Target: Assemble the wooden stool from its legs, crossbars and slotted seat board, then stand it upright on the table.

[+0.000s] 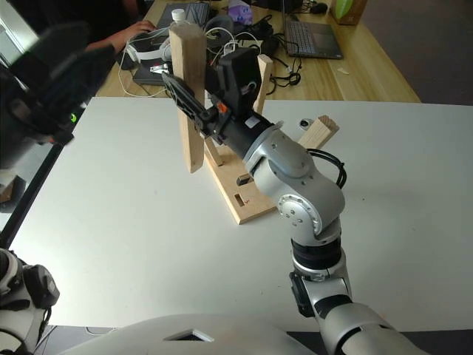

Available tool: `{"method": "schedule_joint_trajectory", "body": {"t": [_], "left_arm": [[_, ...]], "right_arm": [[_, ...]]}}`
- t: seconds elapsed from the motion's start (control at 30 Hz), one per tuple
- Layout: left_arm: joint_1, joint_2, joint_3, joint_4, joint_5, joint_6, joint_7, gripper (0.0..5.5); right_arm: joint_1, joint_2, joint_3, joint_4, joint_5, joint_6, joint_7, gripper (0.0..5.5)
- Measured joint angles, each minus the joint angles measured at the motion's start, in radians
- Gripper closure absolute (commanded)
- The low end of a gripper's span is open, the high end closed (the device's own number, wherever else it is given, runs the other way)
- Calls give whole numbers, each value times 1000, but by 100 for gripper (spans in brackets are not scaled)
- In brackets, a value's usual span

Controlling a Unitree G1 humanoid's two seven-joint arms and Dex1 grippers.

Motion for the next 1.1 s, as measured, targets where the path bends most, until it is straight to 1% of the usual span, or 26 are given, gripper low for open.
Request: {"method": "schedule_joint_trajectory", "body": {"t": [0.07,0.13,0.27,0.33,0.43,0.53,0.73,0.8,0.93,0.97,1.0,1.1], "left_arm": [[-19,3,-61,16,-87,-13,126,311],[-19,13,-140,25,-113,-15,211,311],[11,71,-275,25,-69,22,270,311],[19,81,-306,24,-40,24,278,311],[19,81,-332,26,-10,19,288,311],[20,81,-354,22,27,14,277,346],[45,81,-386,-8,125,-5,214,435],[50,81,-388,-8,153,-6,197,446],[59,80,-392,-8,200,-17,160,446],[61,79,-392,-8,208,-19,154,446],[62,78,-392,-7,214,-22,149,447],[63,73,-385,-5,234,-30,138,448]], "right_arm": [[0,-7,40,0,-51,-34,21,348],[0,-16,76,3,-106,-69,39,349],[1,-15,128,24,-190,-122,65,349],[4,-15,145,32,-221,-136,72,349],[12,-16,166,37,-258,-152,86,349],[17,-19,190,41,-305,-179,106,349],[22,-33,215,52,-383,-201,120,349],[23,-34,217,57,-395,-204,124,349],[24,-26,217,65,-409,-207,126,349],[24,-23,217,67,-415,-207,126,311],[24,-21,217,69,-423,-207,126,304],[28,-30,199,71,-418,-189,150,250]]}}
